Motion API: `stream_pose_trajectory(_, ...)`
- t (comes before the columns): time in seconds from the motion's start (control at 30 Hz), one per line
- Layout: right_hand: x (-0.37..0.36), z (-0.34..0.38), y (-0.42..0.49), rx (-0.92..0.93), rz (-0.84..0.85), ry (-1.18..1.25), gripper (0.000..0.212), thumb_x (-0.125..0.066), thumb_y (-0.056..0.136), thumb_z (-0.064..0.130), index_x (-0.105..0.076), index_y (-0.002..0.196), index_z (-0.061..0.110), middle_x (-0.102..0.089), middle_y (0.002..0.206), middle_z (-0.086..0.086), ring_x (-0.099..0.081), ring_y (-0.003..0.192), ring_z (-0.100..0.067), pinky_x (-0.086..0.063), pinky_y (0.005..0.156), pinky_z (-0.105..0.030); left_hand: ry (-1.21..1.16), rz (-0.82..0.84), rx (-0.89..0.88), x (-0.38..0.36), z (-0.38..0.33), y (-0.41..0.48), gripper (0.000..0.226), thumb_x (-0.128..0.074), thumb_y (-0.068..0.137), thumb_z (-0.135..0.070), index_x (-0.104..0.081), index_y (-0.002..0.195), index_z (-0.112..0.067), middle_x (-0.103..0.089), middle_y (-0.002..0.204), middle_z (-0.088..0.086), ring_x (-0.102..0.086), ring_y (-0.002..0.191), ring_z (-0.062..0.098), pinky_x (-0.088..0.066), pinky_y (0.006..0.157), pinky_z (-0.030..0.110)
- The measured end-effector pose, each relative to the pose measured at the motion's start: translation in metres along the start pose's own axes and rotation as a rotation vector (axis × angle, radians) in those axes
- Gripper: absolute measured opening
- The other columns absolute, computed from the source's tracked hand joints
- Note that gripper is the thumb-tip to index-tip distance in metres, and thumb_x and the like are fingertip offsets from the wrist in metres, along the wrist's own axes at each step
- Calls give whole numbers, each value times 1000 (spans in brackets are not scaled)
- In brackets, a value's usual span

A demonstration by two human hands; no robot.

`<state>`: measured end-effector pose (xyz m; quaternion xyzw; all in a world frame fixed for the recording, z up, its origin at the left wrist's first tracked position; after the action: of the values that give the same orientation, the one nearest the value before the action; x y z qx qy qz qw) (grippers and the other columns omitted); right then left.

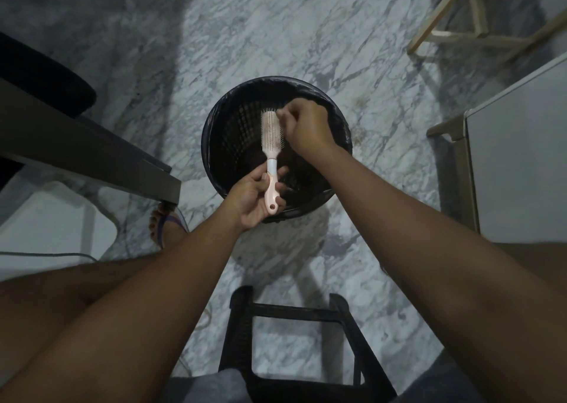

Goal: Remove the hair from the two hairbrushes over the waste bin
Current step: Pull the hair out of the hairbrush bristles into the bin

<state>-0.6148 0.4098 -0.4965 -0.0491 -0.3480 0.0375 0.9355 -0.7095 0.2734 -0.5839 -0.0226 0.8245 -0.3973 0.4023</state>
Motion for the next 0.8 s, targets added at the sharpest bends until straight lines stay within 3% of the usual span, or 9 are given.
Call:
stream_pose_trajectory(0.13,23,-2,6,-17,-145,251,21,-59,94,22,-67,76,13,-65,63,3,-62,57,-13,-53,60,-27,20,-13,-7,2,-1,-1,44,-32,104,-5,-44,145,-14,-62,116,5,-51,68,12,-42,53,26)
stream_pose_trajectory(0.23,31,-21,3,-73,-194,208,21,-58,95,21,-68,80,9,-67,67,1,-64,63,-15,-52,64,-27,29,2,-21,-1,-7,-3,44,-32,103,-4,-44,145,-13,-61,120,4,-52,68,12,-42,54,26)
stream_pose_trajectory(0.3,24,-48,-1,-167,-122,60,20,-58,95,18,-70,82,7,-71,76,-5,-66,71,-18,-53,69,-28,35,8,-29,-2,-11,-5,44,-33,103,-4,-45,144,-14,-61,121,4,-53,69,11,-42,54,26)
stream_pose_trajectory(0.43,-1,-84,-12,-281,193,-318,15,-60,87,7,-74,93,4,-72,98,-17,-68,94,-32,-53,81,-31,46,14,-33,-1,-15,-7,43,-33,103,-4,-49,141,-16,-63,119,3,-53,70,11,-42,55,26)
stream_pose_trajectory(0.53,-1,-59,-15,-117,145,-295,32,-61,87,19,-68,118,14,-64,122,-14,-60,114,-32,-50,98,-41,63,10,-23,2,-12,-7,42,-34,103,-3,-53,137,-19,-63,119,4,-54,69,12,-43,55,27)
stream_pose_trajectory(0.63,4,-22,-14,84,37,-207,31,-61,87,41,-67,114,27,-59,120,-3,-55,117,-24,-46,94,-43,87,10,-16,3,-8,-5,41,-34,103,-4,-55,135,-20,-62,119,5,-53,70,13,-43,56,27)
stream_pose_trajectory(0.8,-12,-1,-4,131,181,-293,33,-62,85,41,-66,116,28,-52,121,-3,-55,115,-24,-49,95,-46,120,13,-5,-3,-6,-2,46,-34,104,-4,-49,143,-21,-60,116,5,-50,71,15,-41,55,28)
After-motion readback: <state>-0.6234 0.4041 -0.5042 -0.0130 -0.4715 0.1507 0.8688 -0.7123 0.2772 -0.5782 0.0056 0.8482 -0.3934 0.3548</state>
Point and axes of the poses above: each hand's wrist, its own y-axis towards the middle knuckle, its own x-axis out of the back of the hand, z = x × y, the point moved 8 cm from there along y, towards the middle knuckle
